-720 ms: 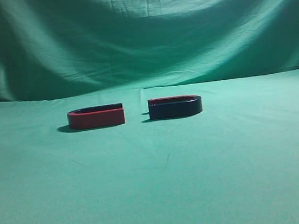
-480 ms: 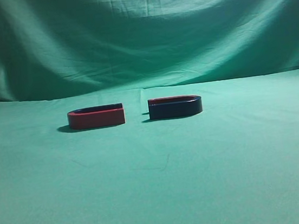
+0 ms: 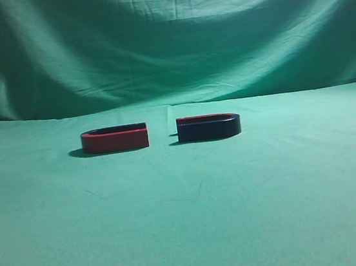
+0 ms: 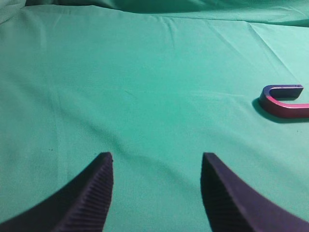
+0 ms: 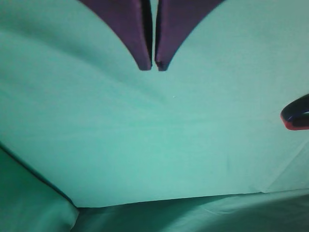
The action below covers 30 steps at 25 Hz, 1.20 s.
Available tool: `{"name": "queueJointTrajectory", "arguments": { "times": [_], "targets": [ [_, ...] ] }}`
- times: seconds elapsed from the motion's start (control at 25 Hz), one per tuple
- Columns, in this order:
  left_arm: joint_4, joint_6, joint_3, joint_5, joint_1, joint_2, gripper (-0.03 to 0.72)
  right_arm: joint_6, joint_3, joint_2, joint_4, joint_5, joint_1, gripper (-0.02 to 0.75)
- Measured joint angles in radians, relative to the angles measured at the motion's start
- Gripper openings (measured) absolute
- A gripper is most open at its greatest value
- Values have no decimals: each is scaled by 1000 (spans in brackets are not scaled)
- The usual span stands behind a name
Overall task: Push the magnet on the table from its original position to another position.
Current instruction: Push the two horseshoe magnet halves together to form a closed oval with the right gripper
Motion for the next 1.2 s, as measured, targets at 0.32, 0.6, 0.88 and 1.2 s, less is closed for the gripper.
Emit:
{"name": "queueJointTrajectory", "arguments": {
  "times": [0.32,0.6,0.88,1.2],
  "targets": [
    [0,0,0,0,0,0,372,-8,0,0,-26,-8,0,0],
    [0,0,0,0,0,0,372,9,2,0,-18,-444,0,0],
    [0,0,0,0,0,0,372,167,-86,63,-17,-467,0,0],
    [0,0,0,0,0,0,372,205,-400,426,5,50,26,0]
  ]
}}
